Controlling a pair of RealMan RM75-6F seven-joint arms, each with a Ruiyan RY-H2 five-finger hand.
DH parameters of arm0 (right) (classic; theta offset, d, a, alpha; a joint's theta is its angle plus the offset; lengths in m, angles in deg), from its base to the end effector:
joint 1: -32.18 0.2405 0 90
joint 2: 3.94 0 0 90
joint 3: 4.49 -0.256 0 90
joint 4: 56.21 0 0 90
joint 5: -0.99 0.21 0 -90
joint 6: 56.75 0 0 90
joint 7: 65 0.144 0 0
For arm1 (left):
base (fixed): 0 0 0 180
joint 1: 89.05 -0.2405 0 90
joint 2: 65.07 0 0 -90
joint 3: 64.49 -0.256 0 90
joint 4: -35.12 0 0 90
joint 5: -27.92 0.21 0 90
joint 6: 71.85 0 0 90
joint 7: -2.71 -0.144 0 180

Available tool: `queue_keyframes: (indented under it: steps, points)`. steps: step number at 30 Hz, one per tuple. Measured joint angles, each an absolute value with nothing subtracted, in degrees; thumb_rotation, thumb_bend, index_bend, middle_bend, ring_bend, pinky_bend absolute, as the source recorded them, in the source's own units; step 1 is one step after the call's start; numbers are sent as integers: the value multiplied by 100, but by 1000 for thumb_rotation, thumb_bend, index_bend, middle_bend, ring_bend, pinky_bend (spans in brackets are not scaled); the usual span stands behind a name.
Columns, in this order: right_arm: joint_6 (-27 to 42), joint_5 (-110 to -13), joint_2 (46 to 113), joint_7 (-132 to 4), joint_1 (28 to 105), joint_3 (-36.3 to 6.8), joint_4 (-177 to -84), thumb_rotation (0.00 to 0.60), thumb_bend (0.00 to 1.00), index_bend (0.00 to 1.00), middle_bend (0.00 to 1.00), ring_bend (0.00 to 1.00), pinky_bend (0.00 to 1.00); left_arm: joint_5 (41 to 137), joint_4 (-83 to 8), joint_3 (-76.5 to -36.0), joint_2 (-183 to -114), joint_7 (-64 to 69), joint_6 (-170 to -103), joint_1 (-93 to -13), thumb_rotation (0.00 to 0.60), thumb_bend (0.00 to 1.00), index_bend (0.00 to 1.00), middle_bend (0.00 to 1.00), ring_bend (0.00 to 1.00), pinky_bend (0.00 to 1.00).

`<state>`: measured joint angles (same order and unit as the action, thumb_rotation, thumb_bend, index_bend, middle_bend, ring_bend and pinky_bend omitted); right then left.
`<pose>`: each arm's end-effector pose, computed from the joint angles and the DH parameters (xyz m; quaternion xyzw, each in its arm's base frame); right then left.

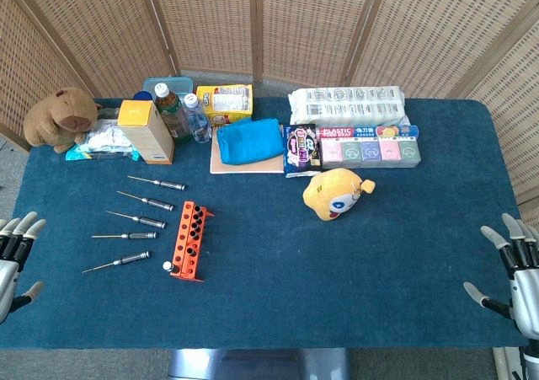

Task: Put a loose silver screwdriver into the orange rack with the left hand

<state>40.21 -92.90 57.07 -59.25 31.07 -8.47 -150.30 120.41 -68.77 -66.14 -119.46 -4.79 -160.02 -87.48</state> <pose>-0.2941 -0.1499 0.1949 0.5585 -0.3425 0.4739 0.5884 -0.2802 0.1455 0.1846 -0.6377 -0.3576 -0.3567 0.5815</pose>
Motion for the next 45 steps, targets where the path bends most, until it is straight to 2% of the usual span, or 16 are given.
queue_keyframes:
  steps: [6, 7, 9, 10, 11, 12, 14, 17, 19, 23, 32, 42, 45]
  points:
    - [4022, -9289, 5666, -5834, 3092, -827, -15043, 600, 0, 174, 25, 0, 0, 12040, -6908, -6644, -11923, -470, -15951, -8748, 600, 188, 0, 1, 0, 15]
    - [4021, -9292, 5658, -5819, 3091, -824, -15047, 600, 0, 174, 25, 0, 0, 12049, -6910, -6647, -11924, -470, -15950, -8748, 600, 188, 0, 25, 0, 15]
    - [4023, -9305, 5646, -5804, 3090, -818, -15064, 600, 0, 174, 25, 0, 0, 12066, -6909, -6650, -11929, -465, -15936, -8740, 600, 187, 0, 158, 38, 26]
    - [4027, -9309, 5644, -5797, 3090, -818, -15072, 600, 0, 174, 25, 0, 0, 12064, -6908, -6650, -11932, -464, -15924, -8735, 600, 188, 0, 298, 115, 75]
    - [4031, -9312, 5642, -5787, 3090, -819, -15080, 600, 0, 173, 25, 0, 0, 12054, -6909, -6649, -11936, -462, -15898, -8724, 600, 189, 0, 449, 240, 176]
    - [4031, -9308, 5637, -5766, 3093, -822, -15097, 600, 0, 174, 25, 0, 0, 12039, -6910, -6644, -11941, -457, -15866, -8710, 600, 191, 0, 542, 333, 265]
    - [4017, -9289, 5632, -5750, 3100, -830, -15110, 600, 0, 174, 24, 0, 0, 11970, -6906, -6611, -11965, -448, -15783, -8658, 600, 197, 0, 753, 581, 544]
    - [3902, -9234, 5621, -5706, 3130, -825, -15105, 600, 0, 174, 24, 0, 0, 11764, -6863, -6505, -12087, -539, -15658, -8555, 600, 207, 0, 927, 786, 788]
    - [3808, -9201, 5595, -5619, 3163, -825, -15104, 600, 0, 174, 24, 0, 0, 11556, -6851, -6433, -12184, -656, -15487, -8470, 600, 210, 0, 983, 863, 861]
    - [3758, -9193, 5548, -5415, 3194, -813, -15104, 600, 0, 174, 24, 0, 0, 10973, -6976, -6292, -12323, -961, -15012, -8258, 600, 206, 8, 1000, 952, 940]
    - [3730, -9257, 5402, -4993, 3203, -743, -15101, 600, 0, 177, 24, 0, 0, 9743, -7579, -6066, -12708, -2106, -14363, -7774, 600, 269, 173, 1000, 990, 969]
    - [3689, -9227, 5305, -4673, 3218, -728, -15091, 600, 0, 179, 24, 0, 0, 8924, -7657, -5977, -13462, -3053, -14438, -7518, 600, 294, 306, 1000, 995, 972]
    - [3623, -9258, 5280, -4548, 3245, -696, -15104, 600, 0, 179, 24, 0, 0, 8716, -7616, -5948, -13789, -3365, -14614, -7475, 600, 295, 314, 1000, 996, 973]
